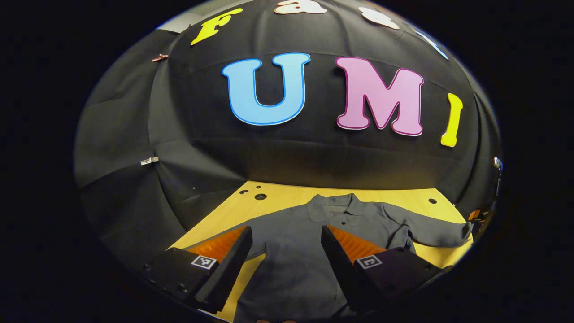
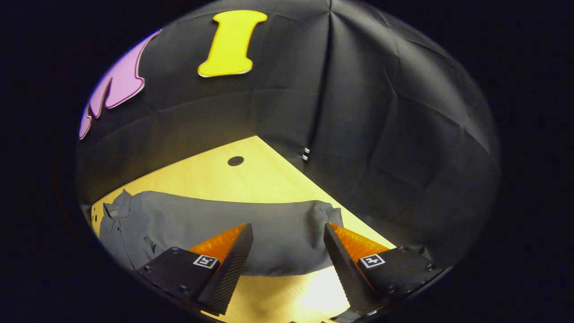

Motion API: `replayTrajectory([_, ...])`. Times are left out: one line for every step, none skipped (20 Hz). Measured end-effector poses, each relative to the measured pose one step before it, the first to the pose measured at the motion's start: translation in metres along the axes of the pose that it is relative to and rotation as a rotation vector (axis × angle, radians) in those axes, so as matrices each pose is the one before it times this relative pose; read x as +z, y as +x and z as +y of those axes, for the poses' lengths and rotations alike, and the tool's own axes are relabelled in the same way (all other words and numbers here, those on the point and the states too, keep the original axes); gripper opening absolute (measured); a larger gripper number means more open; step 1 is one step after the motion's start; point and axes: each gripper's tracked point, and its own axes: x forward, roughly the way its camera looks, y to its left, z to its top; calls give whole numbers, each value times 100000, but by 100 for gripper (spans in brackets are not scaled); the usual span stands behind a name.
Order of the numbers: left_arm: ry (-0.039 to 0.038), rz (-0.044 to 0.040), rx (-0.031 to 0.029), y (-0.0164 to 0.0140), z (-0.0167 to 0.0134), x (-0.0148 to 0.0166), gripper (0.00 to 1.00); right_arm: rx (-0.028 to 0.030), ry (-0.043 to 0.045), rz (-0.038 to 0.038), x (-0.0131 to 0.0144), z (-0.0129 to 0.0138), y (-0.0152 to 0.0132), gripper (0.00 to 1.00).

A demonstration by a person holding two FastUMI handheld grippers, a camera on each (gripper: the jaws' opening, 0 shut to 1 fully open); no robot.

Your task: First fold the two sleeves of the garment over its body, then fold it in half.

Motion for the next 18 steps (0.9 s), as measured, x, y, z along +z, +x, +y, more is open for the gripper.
replayTrajectory([-179, 363, -441, 64, -208, -163, 97, -1134, 370, 1468, -264, -721, 681, 98])
replayTrajectory([80, 758, 98, -2, -90, -426, 98, -1143, 246, 1319, -411, -702, 698, 98])
replayTrajectory([184, 995, 375, 46, 72, -355, 98, -1369, -91, 1401, -326, -494, 598, 98])
replayTrajectory([180, 741, 264, 62, 57, -434, 97, -1304, -234, 1317, -305, -647, 909, 98])
replayTrajectory([62, 732, 558, 91, 149, -206, 97, -1585, -464, 1362, -310, -760, 748, 98])
replayTrajectory([-139, 681, 503, 60, 120, -329, 97, -1390, 363, 1600, -325, -627, 582, 98])
replayTrajectory([-306, 536, 352, 18, 131, -121, 97, -1105, 781, 1414, -313, -408, 746, 98])
replayTrajectory([-315, 522, 363, 133, 77, -176, 97, -1211, 766, 1403, -296, -438, 673, 98])
replayTrajectory([0, 441, 295, 73, 127, -83, 97, -1338, 554, 1600, -251, -508, 765, 98])
replayTrajectory([396, 360, 319, 77, 53, -86, 97, -1970, -336, 2214, -548, -613, 696, 98])
replayTrajectory([713, 83, 111, 97, 73, 117, 97, -1458, -536, 2203, -557, -594, 698, 98])
replayTrajectory([858, 20, 184, 150, 155, -31, 97, -869, -273, 1633, -263, -436, 483, 98])
replayTrajectory([800, -143, 429, 76, 201, 241, 97, -339, 431, 1721, -416, -342, 411, 99])
replayTrajectory([747, -212, 458, 36, 230, 95, 97, 323, 1200, 1877, -421, -221, 517, 98])
replayTrajectory([511, -21, 220, 76, 131, 151, 97, 661, 1919, 1954, -546, -48, 455, 98])
replayTrajectory([326, 251, 305, 39, 198, -95, 97, 957, 2101, 2170, -420, 27, 298, 98])
replayTrajectory([229, 169, 88, 30, 54, 121, 97, 1389, 1325, 1951, -432, 144, 384, 98])
replayTrajectory([224, -54, 98, -19, -101, -16, 97, 1958, 1402, 487, -79, 144, 208, 98])
